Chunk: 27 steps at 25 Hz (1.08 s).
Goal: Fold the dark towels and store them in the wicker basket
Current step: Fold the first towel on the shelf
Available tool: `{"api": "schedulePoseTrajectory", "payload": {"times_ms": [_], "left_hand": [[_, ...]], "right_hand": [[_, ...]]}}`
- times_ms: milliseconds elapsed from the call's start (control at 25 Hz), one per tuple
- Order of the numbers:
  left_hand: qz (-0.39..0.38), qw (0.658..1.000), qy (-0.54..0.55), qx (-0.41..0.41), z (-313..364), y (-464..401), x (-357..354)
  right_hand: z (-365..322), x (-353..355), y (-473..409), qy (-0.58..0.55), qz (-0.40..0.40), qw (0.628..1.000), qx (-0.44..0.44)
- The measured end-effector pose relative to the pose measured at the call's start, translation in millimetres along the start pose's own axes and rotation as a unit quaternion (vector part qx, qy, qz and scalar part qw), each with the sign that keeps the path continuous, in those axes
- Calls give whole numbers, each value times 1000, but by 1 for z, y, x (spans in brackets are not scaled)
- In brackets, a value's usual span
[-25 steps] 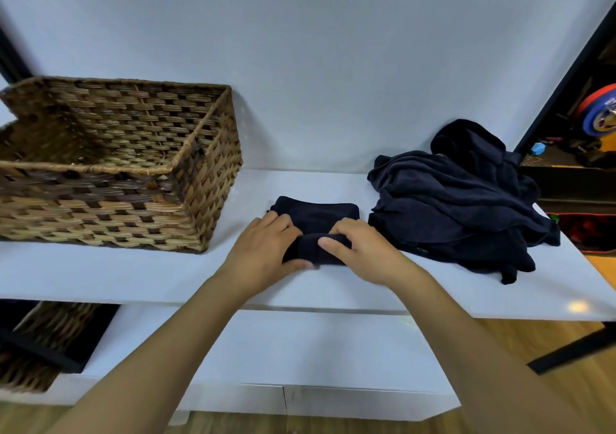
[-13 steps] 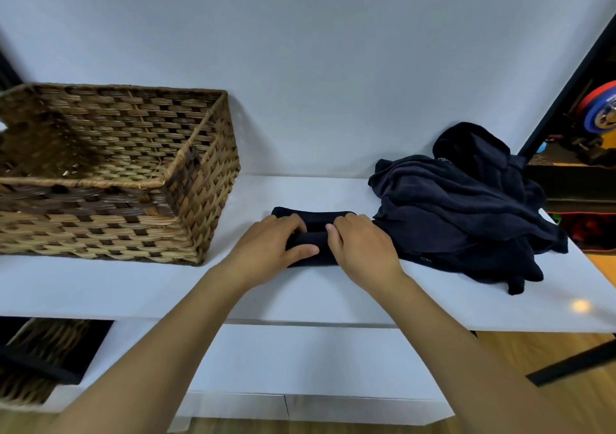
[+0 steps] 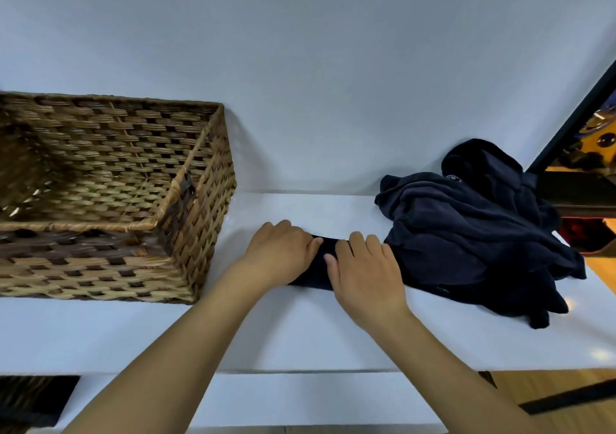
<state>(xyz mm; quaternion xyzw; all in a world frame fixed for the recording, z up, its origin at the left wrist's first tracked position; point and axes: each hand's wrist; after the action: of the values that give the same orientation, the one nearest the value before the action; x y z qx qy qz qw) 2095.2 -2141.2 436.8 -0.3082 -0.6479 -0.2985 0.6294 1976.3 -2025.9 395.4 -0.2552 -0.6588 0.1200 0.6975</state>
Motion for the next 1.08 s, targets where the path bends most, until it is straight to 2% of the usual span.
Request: {"api": "schedulePoseTrajectory", "payload": {"times_ms": [120, 160, 200, 320, 360, 400, 480, 560, 600, 720, 800, 840, 880, 960, 1000, 1080], "left_hand": [[-88, 991, 104, 8, -10, -17, 2], [-86, 988, 124, 13, -13, -21, 2], [-53, 990, 131, 11, -13, -22, 0], [195, 978, 54, -46, -6, -14, -13], [252, 965, 9, -69, -1, -5, -19], [272, 958, -18, -87, 3, 5, -26], [232, 966, -35, -105, 2, 21, -33], [183, 976, -54, -109, -3, 27, -34], [173, 976, -69, -112, -4, 27, -32], [99, 991, -48, -82, 7, 26, -5], [22, 1000, -5, -2, 19, 28, 9], [-10, 999, 10, 33, 26, 30, 14], [-30, 997, 21, 61, 33, 33, 18], [-55, 991, 56, 104, 48, 40, 22], [-71, 985, 100, 124, 54, 44, 24], [-93, 954, 233, 164, 64, 54, 28]], "right_hand": [[6, 0, -11, -45, -14, 998, -38], [7, 3, -19, -71, -38, 995, -58], [8, 6, -27, -91, -75, 990, -79], [17, 6, -41, -145, -185, 964, -121], [20, 7, -46, -162, -205, 955, -143], [22, 8, -51, -183, -228, 941, -170], [25, 9, -58, -223, -271, 916, -196], [20, 11, -56, -215, -285, 915, -190], [16, 12, -50, -193, -258, 931, -173], [7, 9, -19, -97, -54, 990, -83], [11, 9, 3, -102, 45, 993, -48], [12, 12, 11, -166, 46, 984, -43], [12, 16, 16, -261, 20, 963, -67], [10, 22, 25, -457, -68, 869, -178], [11, 24, 26, -521, -93, 817, -230], [15, 27, 23, -589, -110, 741, -304]]}}
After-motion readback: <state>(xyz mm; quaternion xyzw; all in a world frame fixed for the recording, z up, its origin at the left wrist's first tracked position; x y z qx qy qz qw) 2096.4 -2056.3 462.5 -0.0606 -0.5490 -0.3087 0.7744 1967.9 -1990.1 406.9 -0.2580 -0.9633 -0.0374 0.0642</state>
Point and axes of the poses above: each hand's wrist, its own y-axis away from the middle knuckle, its own x-axis out of the back of the hand, z = x × y, and after that the axes turned 5 degrees about -y, right-handed
